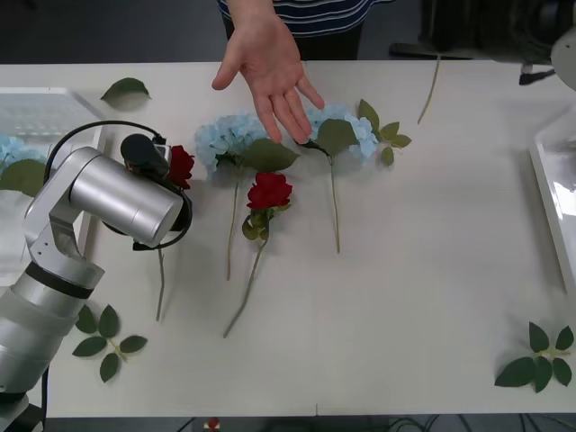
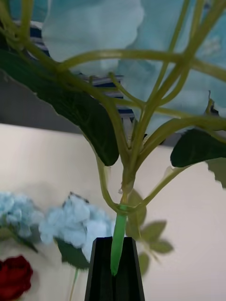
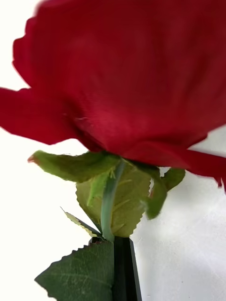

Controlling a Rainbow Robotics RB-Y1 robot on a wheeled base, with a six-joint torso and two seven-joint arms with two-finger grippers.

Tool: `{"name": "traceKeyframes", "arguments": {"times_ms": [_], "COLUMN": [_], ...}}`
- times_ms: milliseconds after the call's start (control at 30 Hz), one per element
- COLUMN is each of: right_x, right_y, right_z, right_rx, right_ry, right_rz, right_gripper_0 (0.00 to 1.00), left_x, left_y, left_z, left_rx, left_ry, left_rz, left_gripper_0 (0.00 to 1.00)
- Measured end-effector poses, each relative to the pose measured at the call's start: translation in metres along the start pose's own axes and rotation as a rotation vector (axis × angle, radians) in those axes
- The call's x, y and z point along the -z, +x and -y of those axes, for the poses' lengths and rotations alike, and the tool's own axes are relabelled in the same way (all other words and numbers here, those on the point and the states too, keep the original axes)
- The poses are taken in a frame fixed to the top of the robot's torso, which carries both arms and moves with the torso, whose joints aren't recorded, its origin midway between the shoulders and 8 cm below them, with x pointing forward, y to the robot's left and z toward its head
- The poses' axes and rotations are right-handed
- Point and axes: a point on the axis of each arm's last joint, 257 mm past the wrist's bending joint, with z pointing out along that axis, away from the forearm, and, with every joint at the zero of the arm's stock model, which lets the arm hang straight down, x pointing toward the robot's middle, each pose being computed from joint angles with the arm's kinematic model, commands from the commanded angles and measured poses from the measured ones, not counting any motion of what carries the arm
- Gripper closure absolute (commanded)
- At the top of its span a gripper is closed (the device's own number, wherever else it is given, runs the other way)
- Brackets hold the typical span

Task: Place the red flowers into the right box and the blue flowers into the left box. If a person shows an open palm, hand one flower to the person first, then continue sorting.

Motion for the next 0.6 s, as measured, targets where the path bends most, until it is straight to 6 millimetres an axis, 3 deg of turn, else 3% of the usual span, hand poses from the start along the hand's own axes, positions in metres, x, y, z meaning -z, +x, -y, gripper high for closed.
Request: {"name": "traceKeyframes", "arguments": {"times_ms": [233, 333, 467, 600], "right_x": [-0.005, -0.007, -0.017, -0.031], "right_y": [-0.089, -0.119, -0.141, -0.143], "right_z": [-0.037, -0.049, -0.06, -0.071], "right_rx": [0.112, 0.125, 0.065, 0.037], "right_ry": [0.002, 0.025, 0.061, 0.08], "right_rz": [0.205, 0.289, 0.373, 0.395], "right_gripper_0": [1.0, 1.0, 1.0, 1.0], "left_x": [0.0, 0.0, 0.0, 0.0], "left_y": [0.0, 0.0, 0.0, 0.0], "left_z": [0.0, 0.0, 0.0, 0.0], "left_rx": [0.0, 0.0, 0.0, 0.0], "left_ry": [0.0, 0.0, 0.0, 0.0], "left_rz": [0.0, 0.0, 0.0, 0.0], "left_gripper_0": [1.0, 1.0, 1.0, 1.0]}}
